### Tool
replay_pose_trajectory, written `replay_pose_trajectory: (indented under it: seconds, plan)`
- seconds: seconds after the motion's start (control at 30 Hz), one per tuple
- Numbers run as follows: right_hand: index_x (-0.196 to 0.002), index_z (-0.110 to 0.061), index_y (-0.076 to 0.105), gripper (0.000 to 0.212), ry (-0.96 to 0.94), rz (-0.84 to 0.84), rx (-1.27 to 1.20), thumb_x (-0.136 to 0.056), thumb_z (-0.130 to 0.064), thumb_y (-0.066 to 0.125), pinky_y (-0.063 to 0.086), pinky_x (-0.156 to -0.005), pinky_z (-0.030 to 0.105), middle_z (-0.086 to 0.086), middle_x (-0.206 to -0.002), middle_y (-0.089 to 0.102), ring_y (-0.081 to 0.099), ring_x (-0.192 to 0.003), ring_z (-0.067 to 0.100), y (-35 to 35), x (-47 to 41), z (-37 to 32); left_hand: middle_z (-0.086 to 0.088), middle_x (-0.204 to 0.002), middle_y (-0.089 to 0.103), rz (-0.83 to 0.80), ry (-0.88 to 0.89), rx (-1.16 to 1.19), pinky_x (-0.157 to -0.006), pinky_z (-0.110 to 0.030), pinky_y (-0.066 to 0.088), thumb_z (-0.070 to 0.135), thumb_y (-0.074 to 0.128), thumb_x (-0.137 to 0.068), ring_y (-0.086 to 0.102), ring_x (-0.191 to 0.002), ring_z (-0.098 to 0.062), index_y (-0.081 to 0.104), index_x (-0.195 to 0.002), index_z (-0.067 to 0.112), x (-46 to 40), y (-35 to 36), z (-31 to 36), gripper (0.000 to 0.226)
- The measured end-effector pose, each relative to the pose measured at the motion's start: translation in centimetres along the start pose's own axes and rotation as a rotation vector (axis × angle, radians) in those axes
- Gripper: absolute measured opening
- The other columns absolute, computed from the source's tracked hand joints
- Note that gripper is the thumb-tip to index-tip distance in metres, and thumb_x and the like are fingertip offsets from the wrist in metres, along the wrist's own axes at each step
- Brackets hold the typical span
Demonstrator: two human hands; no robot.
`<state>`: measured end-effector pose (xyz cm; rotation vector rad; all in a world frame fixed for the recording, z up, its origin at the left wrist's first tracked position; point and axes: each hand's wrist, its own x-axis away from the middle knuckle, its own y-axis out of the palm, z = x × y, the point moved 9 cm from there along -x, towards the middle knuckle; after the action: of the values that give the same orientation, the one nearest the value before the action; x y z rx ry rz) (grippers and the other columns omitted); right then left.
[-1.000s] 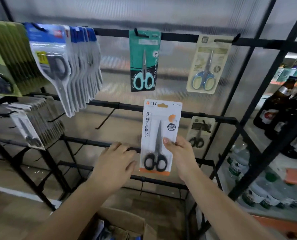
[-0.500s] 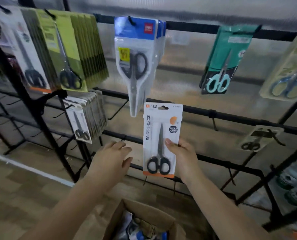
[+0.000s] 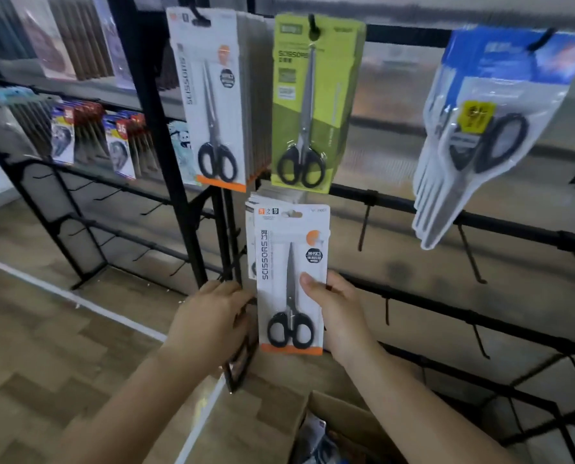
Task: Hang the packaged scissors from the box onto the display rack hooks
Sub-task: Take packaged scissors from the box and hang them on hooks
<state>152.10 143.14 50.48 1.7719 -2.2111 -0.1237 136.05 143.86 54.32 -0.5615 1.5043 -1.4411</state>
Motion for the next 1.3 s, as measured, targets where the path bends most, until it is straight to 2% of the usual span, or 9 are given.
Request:
replay_pose_trajectory:
  seconds: [0.17, 0.3, 0.4, 0.53, 0.63, 0.8, 0.93, 1.13, 1.3]
  plan:
    - [-0.101, -0.011, 0.068, 0.014, -0.137, -0.043, 0.006, -0.090, -0.008, 0.060, 0.055, -0.069, 0.025, 0.006, -0.099, 0.073, 0.069, -0.089, 0.021, 4.6, -0.5, -3.1, 0.000, -0.080, 0.068, 0.084, -0.015, 0.025, -0.048, -0.033, 0.053, 0.018, 0.072, -0.071, 0.063, -0.069, -0.028, 0.072, -0.084, 0.016, -0.8, -3.8, -3.2, 0.013]
    - [-0.087, -0.023, 0.068, 0.011, -0.335, -0.052, 0.174, -0.089, -0.015, 0.062, 0.054, -0.083, 0.042, 0.005, -0.094, 0.072, 0.067, -0.092, 0.026, 8.8, -1.5, -7.8, 0.000, -0.086, 0.066, 0.178, -0.053, 0.083, -0.053, -0.025, 0.038, 0.015, 0.067, -0.082, 0.063, -0.076, -0.028, 0.069, -0.089, 0.014, -2.4, -7.4, -4.7, 0.007]
    - [-0.079, -0.024, 0.064, 0.015, -0.469, -0.046, 0.238, -0.090, -0.014, 0.062, 0.052, -0.080, 0.036, -0.002, -0.082, 0.068, 0.063, -0.081, 0.013, 11.9, -2.6, -11.8, -0.007, -0.105, 0.067, 0.279, -0.152, 0.071, -0.068, -0.035, 0.046, 0.020, 0.062, -0.088, 0.061, -0.092, -0.033, 0.067, -0.108, 0.012, -3.7, -10.5, -6.5, 0.023]
    - [-0.076, 0.009, 0.055, 0.030, -0.634, 0.014, 0.258, -0.091, -0.017, 0.060, 0.032, -0.062, 0.026, 0.010, -0.066, 0.048, 0.043, -0.060, 0.015, 15.0, -3.1, -17.0, -0.009, -0.112, 0.065, 0.337, -0.140, 0.050, -0.074, -0.038, 0.049, 0.020, 0.059, -0.090, 0.059, -0.100, -0.033, 0.065, -0.116, 0.013, -5.4, -13.8, -7.3, 0.028]
    - [-0.058, -0.013, 0.045, 0.035, -0.694, 0.042, 0.292, -0.091, -0.014, 0.058, 0.030, -0.051, 0.020, -0.002, -0.057, 0.045, 0.037, -0.051, 0.006, 16.7, -3.0, -19.8, -0.009, -0.112, 0.065, 0.368, -0.131, 0.029, -0.075, -0.037, 0.047, 0.023, 0.057, -0.091, 0.058, -0.101, -0.031, 0.063, -0.117, 0.012, -6.3, -15.3, -7.2, 0.029]
    - [-0.050, -0.020, 0.035, 0.046, -0.651, 0.097, 0.310, -0.089, -0.005, 0.056, 0.025, -0.040, 0.011, -0.011, -0.051, 0.038, 0.033, -0.048, 0.003, 17.0, -4.2, -20.8, -0.011, -0.106, 0.066, 0.371, -0.111, 0.063, -0.071, -0.035, 0.047, 0.028, 0.056, -0.091, 0.060, -0.089, -0.030, 0.064, -0.114, 0.010, -6.7, -15.8, -7.2, 0.030]
    - [-0.052, -0.017, 0.037, 0.042, -0.593, 0.125, 0.321, -0.089, -0.007, 0.055, 0.026, -0.050, 0.024, -0.005, -0.054, 0.041, 0.035, -0.052, 0.009, 16.7, -4.8, -19.9, -0.011, -0.100, 0.067, 0.389, -0.118, 0.107, -0.065, -0.034, 0.045, 0.030, 0.054, -0.092, 0.058, -0.087, -0.032, 0.068, -0.106, 0.009, -6.5, -15.5, -7.1, 0.029]
    - [-0.053, -0.016, 0.038, 0.041, -0.537, 0.157, 0.342, -0.089, -0.006, 0.055, 0.027, -0.049, 0.023, -0.007, -0.056, 0.042, 0.037, -0.053, 0.007, 16.3, -5.2, -18.8, -0.013, -0.098, 0.068, 0.375, -0.129, 0.143, -0.067, -0.038, 0.050, 0.028, 0.058, -0.091, 0.060, -0.082, -0.034, 0.069, -0.104, 0.007, -6.4, -15.0, -7.3, 0.028]
    - [-0.063, -0.002, 0.047, 0.027, -0.484, 0.187, 0.448, -0.087, -0.011, 0.056, 0.026, -0.052, 0.026, 0.009, -0.064, 0.049, 0.043, -0.056, 0.020, 16.0, -6.1, -17.6, -0.009, -0.097, 0.066, 0.321, -0.153, 0.137, -0.069, -0.041, 0.052, 0.022, 0.058, -0.089, 0.059, -0.088, -0.032, 0.069, -0.102, 0.011, -6.4, -13.9, -7.7, 0.020]
